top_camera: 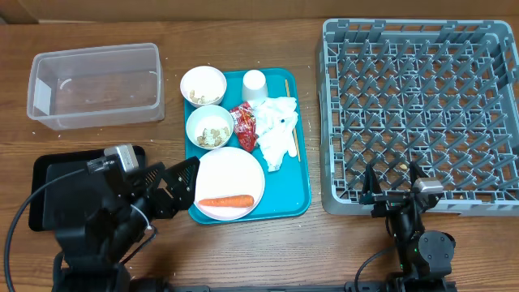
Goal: Sort waste into correct bins and load items into the dishwasher rack
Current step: 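Move the left gripper from rest toward the white plate with carrot, then lower the left gripper onto the orange carrot and grasp it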
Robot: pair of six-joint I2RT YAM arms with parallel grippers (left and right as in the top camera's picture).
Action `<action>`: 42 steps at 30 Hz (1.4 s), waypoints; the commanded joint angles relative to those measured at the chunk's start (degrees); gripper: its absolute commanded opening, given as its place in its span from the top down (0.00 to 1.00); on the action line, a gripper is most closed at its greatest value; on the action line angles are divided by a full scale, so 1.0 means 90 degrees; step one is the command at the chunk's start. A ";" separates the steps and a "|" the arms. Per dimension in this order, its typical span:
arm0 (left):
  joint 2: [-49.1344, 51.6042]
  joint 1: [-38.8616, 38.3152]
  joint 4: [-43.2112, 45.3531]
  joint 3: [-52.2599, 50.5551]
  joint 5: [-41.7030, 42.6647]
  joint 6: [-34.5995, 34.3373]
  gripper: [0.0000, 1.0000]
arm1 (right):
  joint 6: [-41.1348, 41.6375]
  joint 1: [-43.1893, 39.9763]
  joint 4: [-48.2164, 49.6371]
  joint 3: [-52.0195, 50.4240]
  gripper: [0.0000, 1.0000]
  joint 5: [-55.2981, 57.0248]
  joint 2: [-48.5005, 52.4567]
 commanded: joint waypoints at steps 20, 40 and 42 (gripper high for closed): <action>0.2341 -0.1926 -0.1435 0.0087 -0.1763 -0.5090 0.00 | -0.0017 0.0017 0.0039 -0.0066 0.00 0.0019 -0.0056; 0.5717 -0.2691 -0.0236 0.0087 -0.1749 -0.5758 0.00 | -0.0017 0.0017 0.0039 -0.0066 0.00 0.0019 -0.0056; 0.5906 -0.2817 -0.0187 0.0087 -0.1855 -0.5914 0.00 | -0.0019 0.0017 0.0039 -0.0066 0.00 0.0019 -0.0056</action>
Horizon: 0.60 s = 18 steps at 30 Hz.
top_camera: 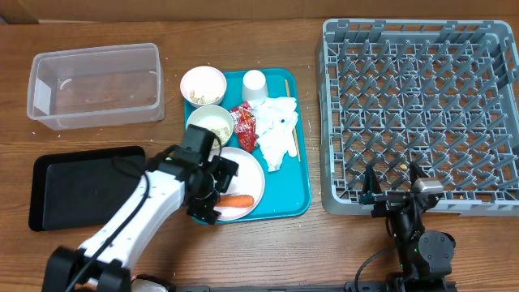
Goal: Sort waste into correct bins and load items into the dishwasher rack
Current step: 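Lower the left gripper onto the orange carrot and grasp it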
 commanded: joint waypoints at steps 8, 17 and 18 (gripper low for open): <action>0.1047 -0.0430 0.1001 0.0073 -0.0391 -0.0687 0.00 | -0.0024 0.0017 0.0039 -0.0066 0.00 0.0019 -0.0056; 0.1632 -0.0435 0.1081 0.0073 -0.0391 -0.0542 0.35 | -0.0022 0.0017 0.0039 -0.0066 0.00 0.0019 -0.0056; 0.1630 -0.0435 0.1081 0.0073 -0.0393 -0.0437 0.39 | -0.0022 0.0017 0.0039 -0.0066 0.00 0.0019 -0.0056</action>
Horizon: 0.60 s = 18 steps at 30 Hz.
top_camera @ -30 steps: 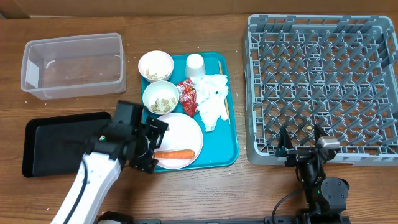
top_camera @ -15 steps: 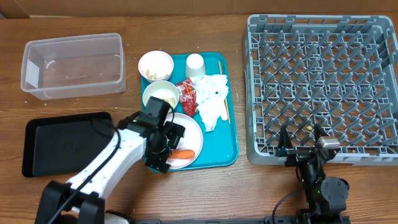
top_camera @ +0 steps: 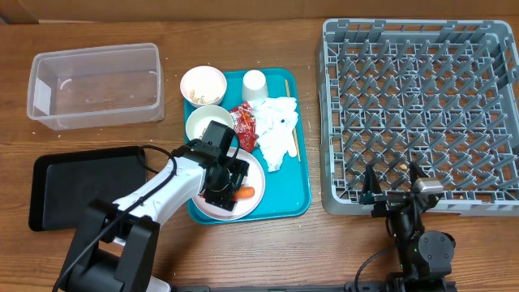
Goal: Sort waste into correct bins and load items into the dishwasher rack
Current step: 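Lower the left gripper onto the orange carrot and grasp it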
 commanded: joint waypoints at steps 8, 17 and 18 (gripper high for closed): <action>0.0342 -0.0039 -0.0248 -0.0141 -0.0636 0.0556 0.44 | -0.0019 0.0017 0.0034 -0.0066 0.00 0.0019 -0.0056; 0.0340 -0.0039 -0.0512 -0.0141 -0.1316 0.0600 0.41 | -0.0017 0.0017 0.0034 -0.0066 0.00 0.0019 -0.0056; 0.0340 -0.0039 -0.0512 -0.0141 -0.1319 0.0602 0.42 | -0.0017 0.0017 0.0034 -0.0066 0.00 0.0019 -0.0056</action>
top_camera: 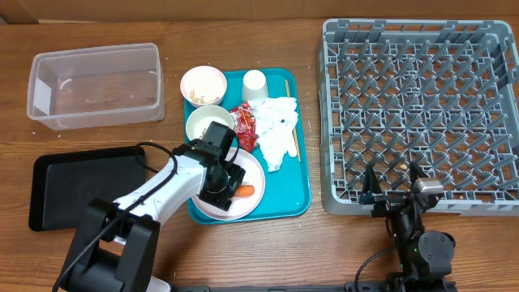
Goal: Sort waste into correct bins and load items into the dishwasher rack
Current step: 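Lower the left gripper onto the orange carrot and grasp it, then carry the carrot left and drop it onto the black tray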
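A teal tray (302,201) holds a white plate (253,170) with a carrot (246,192) on it. My left gripper (221,188) is low over the plate and covers the carrot's left end, hiding how its fingers stand. Also on the tray are two bowls of food scraps (203,84) (206,123), a white cup (255,83), a red wrapper (245,122), a crumpled napkin (277,130) and a chopstick (287,93). The grey dishwasher rack (422,105) is at the right. My right gripper (393,191) rests open at the rack's front edge.
A clear plastic bin (96,85) stands at the back left. A black tray-like bin (73,185) lies at the front left, partly under my left arm. The rack fills the right side of the table.
My left gripper has shifted very slightly over the plate and still covers the carrot's left end. The carrot, the tray items and the right arm are where they were.
My left gripper was at first over the black bin, left of the tray. Then it was at the plate's left edge beside the carrot. Then it sat over the carrot's left end, where it remains. The right arm never moved.
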Robot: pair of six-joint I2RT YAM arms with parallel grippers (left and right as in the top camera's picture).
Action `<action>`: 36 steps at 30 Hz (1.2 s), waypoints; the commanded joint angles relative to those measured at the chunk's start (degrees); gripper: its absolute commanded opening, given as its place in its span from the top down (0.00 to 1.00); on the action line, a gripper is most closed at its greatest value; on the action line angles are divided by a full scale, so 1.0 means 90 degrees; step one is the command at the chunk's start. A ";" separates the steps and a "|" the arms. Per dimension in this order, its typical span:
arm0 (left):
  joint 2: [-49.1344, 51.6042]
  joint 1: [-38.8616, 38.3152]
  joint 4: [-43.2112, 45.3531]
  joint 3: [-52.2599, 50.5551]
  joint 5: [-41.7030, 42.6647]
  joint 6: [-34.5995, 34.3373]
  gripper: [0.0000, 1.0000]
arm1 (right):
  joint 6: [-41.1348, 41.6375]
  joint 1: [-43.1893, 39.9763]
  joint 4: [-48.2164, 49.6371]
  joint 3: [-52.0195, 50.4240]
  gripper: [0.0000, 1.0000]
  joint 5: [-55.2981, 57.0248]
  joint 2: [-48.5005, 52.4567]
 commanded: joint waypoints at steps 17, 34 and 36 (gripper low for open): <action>-0.0007 -0.0039 -0.0675 0.0372 -0.0979 0.1294 0.96 | -0.0019 0.0017 0.0034 -0.0066 0.00 0.0019 -0.0056; -0.1265 0.1183 -0.4388 0.3742 -0.1843 0.2861 0.94 | -0.0017 0.0017 0.0034 -0.0066 0.00 0.0019 -0.0056; -0.1421 0.1719 -0.4660 0.3747 -0.2081 0.2861 0.93 | -0.0017 0.0017 0.0034 -0.0066 0.00 0.0019 -0.0056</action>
